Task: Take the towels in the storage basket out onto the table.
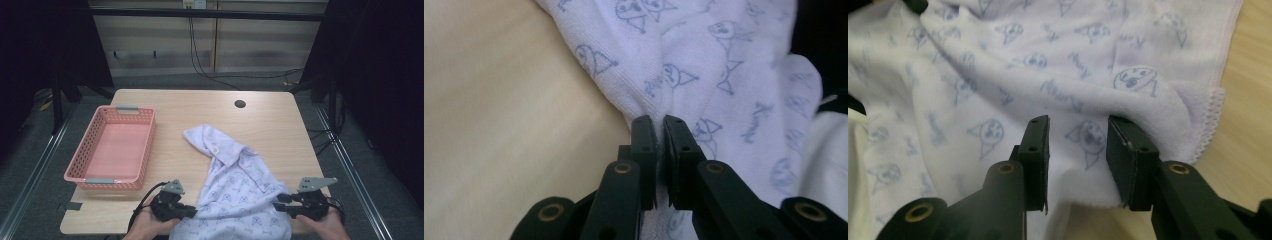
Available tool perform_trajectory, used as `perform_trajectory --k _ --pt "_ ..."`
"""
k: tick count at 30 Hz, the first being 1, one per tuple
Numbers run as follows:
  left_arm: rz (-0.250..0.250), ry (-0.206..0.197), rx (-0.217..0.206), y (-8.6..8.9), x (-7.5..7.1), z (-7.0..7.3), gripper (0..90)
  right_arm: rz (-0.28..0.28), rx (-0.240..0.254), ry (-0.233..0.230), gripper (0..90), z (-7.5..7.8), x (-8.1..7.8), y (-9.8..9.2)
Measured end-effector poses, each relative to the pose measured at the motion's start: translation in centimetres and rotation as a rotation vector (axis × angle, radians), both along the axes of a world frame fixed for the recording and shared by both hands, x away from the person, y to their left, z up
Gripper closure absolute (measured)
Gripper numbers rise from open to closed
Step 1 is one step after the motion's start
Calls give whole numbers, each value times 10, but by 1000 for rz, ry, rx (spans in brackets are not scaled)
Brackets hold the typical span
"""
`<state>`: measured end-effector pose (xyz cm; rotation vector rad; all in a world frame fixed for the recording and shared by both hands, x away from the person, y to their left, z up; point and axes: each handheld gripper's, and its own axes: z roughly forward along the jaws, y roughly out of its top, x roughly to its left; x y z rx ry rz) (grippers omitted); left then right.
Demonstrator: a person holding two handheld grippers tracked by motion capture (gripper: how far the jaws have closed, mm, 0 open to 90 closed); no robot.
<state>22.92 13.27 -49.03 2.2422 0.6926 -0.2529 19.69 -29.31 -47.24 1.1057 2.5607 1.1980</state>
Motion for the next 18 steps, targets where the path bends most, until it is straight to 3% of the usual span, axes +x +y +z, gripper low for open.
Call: perform_trajectory --k 1,2,3,6,7,8,9,12,14,16,18 --pt "0 0 0 0 0 0 827 0 0 0 614 0 0 0" --pt "12 -2 -62 11 -2 3 784 4 -13 -14 583 2 8 14" --pt "31 -11 -84 13 0 5 755 22 -12 -23 583 3 13 20" --pt "86 -26 -139 15 13 10 665 30 5 -48 568 13 24 32" --pt "86 -26 -139 15 13 10 673 30 5 -48 568 13 24 32" --pt "110 -66 -155 10 29 15 668 45 33 -69 564 23 35 38" --pt "131 -74 -144 6 34 16 653 39 32 -77 555 26 41 40" --pt "189 -78 -160 -11 58 14 616 25 30 -76 532 25 60 44" --pt "214 -73 -154 -24 72 7 592 8 22 -59 515 15 75 47" --pt "232 -107 -117 -36 82 0 531 5 -1 -30 506 0 88 50" --pt "240 -87 -133 -43 89 -7 515 -8 -45 -14 494 -13 96 55"
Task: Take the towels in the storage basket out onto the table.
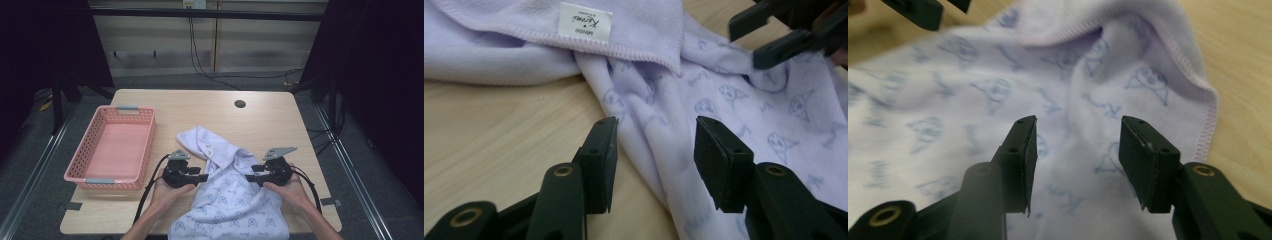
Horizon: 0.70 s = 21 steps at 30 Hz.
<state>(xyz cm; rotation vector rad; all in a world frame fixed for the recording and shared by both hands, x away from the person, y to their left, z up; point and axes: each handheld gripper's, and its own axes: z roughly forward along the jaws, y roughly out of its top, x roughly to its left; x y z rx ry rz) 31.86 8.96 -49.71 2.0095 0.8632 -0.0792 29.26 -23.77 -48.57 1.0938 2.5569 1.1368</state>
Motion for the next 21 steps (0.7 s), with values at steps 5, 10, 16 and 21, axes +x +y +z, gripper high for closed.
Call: perform_trajectory --k 5,10,16,21 --pt "-65 -8 59 -10 -5 -11 678 -29 -58 3 743 -10 3 1" --pt "-155 10 69 -11 -24 -8 824 2 -41 38 812 -9 -27 -10" --pt "-290 51 72 -15 -74 -3 823 63 -19 105 728 -5 -88 -23" --pt "-280 71 40 -3 -91 3 740 76 40 59 619 3 -99 -16"
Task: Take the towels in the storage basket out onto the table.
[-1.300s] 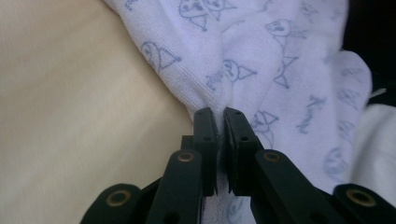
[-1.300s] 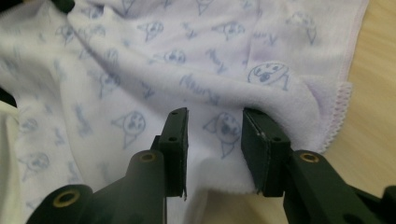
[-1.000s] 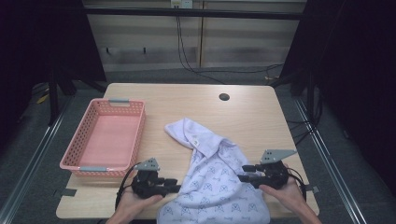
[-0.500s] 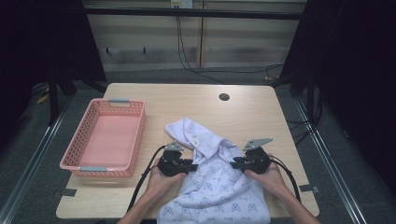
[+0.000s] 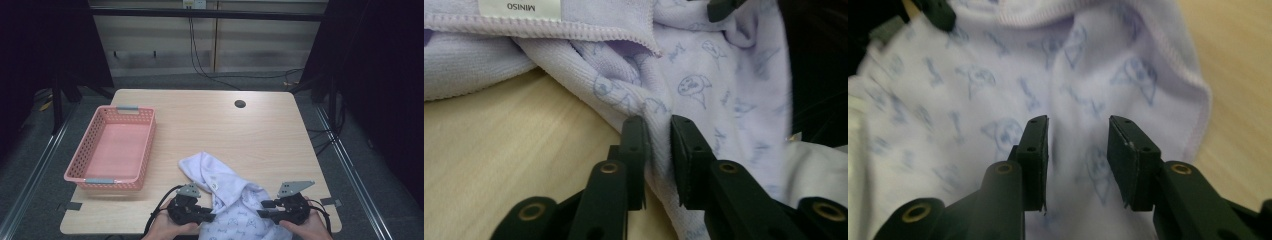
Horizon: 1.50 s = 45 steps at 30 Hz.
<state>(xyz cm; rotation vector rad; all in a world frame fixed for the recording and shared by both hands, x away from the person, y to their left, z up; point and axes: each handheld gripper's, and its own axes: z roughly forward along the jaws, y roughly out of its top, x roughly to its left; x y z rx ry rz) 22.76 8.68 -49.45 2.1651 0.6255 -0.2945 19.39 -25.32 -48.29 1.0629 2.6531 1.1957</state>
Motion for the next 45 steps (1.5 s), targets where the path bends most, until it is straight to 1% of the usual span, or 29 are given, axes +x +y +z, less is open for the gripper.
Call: perform_trajectory --k 2,3,5,6,7,8,9,10,11,13,15,17,18,19,20,21,23,26,28,29,30,31,33,34,35,37,40,41,45 --pt "39 13 -32 8 8 2 732 15 46 -28 635 7 8 10" --pt "42 6 -38 10 11 2 732 32 59 -42 640 11 14 19" --pt "59 -8 -37 12 15 1 747 60 72 -60 642 15 25 34" --pt "59 -8 -37 12 15 1 756 60 72 -60 642 15 25 34" --pt "79 -28 -20 12 18 1 755 94 86 -66 617 16 36 55" --pt "91 -39 -9 13 20 0 755 94 86 -66 617 16 36 55" --pt "122 -59 -5 16 26 1 747 119 72 -90 597 14 43 71" --pt "141 -59 -16 18 30 2 744 129 65 -95 587 12 46 77" --pt "167 -61 -28 21 33 4 744 143 64 -80 566 8 48 83" --pt "192 -68 -54 26 38 8 745 157 33 -79 526 1 49 89" --pt "222 -81 -41 29 43 10 727 179 -12 -74 498 -9 46 94" --pt "235 -73 -48 29 48 9 724 189 -46 -75 491 -14 41 97" --pt "241 -80 -39 29 51 9 723 189 -59 -88 536 -13 39 98" --pt "243 -79 -32 28 54 9 718 179 -72 -97 669 -11 39 97" --pt "251 -82 -36 27 56 8 711 165 -65 -91 734 -9 39 95" --pt "254 -78 -37 25 60 6 708 162 -34 -78 773 -8 41 91" --pt "258 -77 -18 21 64 4 701 143 19 -74 817 -2 44 79" --pt "254 -89 -1 15 69 2 698 102 70 -87 842 10 47 61" --pt "256 -93 2 13 71 1 686 44 102 -117 852 23 52 41" --pt "262 -94 4 11 73 0 686 44 102 -117 852 23 52 41" --pt "259 -98 9 9 75 -1 685 14 119 -129 858 28 56 31" --pt "261 -99 8 6 77 -3 681 -52 122 -158 862 36 62 11" --pt "263 -109 21 3 78 -6 681 -115 146 -165 863 40 70 -9" --pt "263 -109 21 3 78 -6 677 -153 149 -172 864 42 73 -19" --pt "252 -126 29 1 78 -8 677 -194 151 -179 864 42 77 -31" --pt "250 -129 31 1 77 -8 676 -256 149 -188 865 41 80 -48" --pt "224 -168 58 -1 74 -8 676 -329 147 -198 866 38 80 -68" --pt "222 -170 61 -2 74 -8 677 -353 142 -194 866 36 79 -75" --pt "161 -166 81 -2 63 -6 691 -383 128 -176 867 30 73 -89"
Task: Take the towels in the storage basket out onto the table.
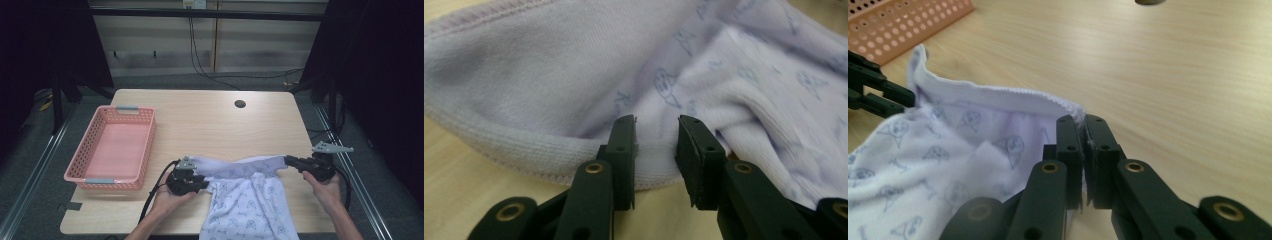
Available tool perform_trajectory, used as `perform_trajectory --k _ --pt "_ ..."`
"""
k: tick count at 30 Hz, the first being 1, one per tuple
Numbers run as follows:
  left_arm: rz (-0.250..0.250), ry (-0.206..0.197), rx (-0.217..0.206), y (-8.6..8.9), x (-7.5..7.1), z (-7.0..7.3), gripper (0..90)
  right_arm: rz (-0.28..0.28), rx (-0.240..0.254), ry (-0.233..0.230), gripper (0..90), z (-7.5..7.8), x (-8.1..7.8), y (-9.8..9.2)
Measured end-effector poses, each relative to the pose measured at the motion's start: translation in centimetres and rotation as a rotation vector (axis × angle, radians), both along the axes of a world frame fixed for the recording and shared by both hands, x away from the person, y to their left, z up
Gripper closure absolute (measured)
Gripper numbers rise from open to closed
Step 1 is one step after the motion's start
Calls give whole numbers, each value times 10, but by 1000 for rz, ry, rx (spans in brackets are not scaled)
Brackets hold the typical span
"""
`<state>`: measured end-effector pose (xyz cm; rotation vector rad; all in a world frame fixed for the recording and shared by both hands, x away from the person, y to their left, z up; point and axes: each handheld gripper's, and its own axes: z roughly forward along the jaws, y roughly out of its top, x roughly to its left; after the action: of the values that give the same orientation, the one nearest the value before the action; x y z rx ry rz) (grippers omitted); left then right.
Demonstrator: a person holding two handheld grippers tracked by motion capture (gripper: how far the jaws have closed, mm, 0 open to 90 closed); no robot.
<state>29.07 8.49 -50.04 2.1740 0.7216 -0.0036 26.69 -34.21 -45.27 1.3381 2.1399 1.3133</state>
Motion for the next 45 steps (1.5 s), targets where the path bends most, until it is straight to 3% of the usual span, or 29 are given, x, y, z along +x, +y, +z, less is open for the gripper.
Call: perform_trajectory --k 3,5,6,8,10,13,15,17,19,22,24,25,29,30,32,34,37,38,39,42,43,44,45 --pt "-68 15 34 0 -18 4 694 -11 -13 12 867 -4 -9 -8" --pt "-116 62 10 1 -26 4 694 -15 -31 27 867 -7 -15 -12" --pt "-126 59 18 2 -31 6 697 -17 -40 35 867 -8 -19 -13" --pt "-137 92 -20 6 -34 7 675 -10 -29 37 867 -11 -25 -16" --pt "-106 79 -26 12 -29 11 653 5 -26 44 866 -14 -26 -16" --pt "-11 61 -106 29 -12 18 649 7 -38 52 866 -16 -23 -13" --pt "41 42 -101 36 -2 20 661 11 -39 50 866 -16 -21 -11" --pt "92 28 -122 43 8 21 674 13 -33 47 866 -16 -19 -10" --pt "122 25 -93 44 16 17 671 20 -22 42 865 -16 -18 -10" --pt "143 50 -85 42 22 8 610 26 -16 48 864 -17 -16 -10" --pt "141 58 -87 40 24 6 552 28 -14 46 865 -17 -15 -9" --pt "151 43 -58 36 25 4 530 31 -14 42 864 -17 -15 -9" --pt "162 52 -32 30 25 -1 503 39 -4 35 864 -15 -14 -7" --pt "155 36 -9 28 23 -2 522 40 -1 36 864 -14 -14 -7" --pt "139 29 -3 25 22 -2 612 45 -2 35 864 -14 -13 -6" --pt "111 13 10 22 20 -3 824 49 -1 39 865 -14 -13 -5" --pt "113 30 -1 22 19 -3 873 52 1 38 865 -13 -14 -5" --pt "109 24 -9 23 20 -1 873 54 1 37 865 -13 -14 -5" --pt "129 22 -61 30 21 7 876 55 9 27 865 -9 -15 -6" --pt "167 -20 -139 44 23 27 877 54 27 0 865 1 -16 -6" --pt "167 -20 -139 44 23 27 878 54 27 0 865 1 -16 -6" --pt "193 -44 -208 54 25 43 878 60 37 -24 865 10 -15 -4" --pt "193 -44 -208 54 25 43 879 60 37 -24 865 10 -15 -4"
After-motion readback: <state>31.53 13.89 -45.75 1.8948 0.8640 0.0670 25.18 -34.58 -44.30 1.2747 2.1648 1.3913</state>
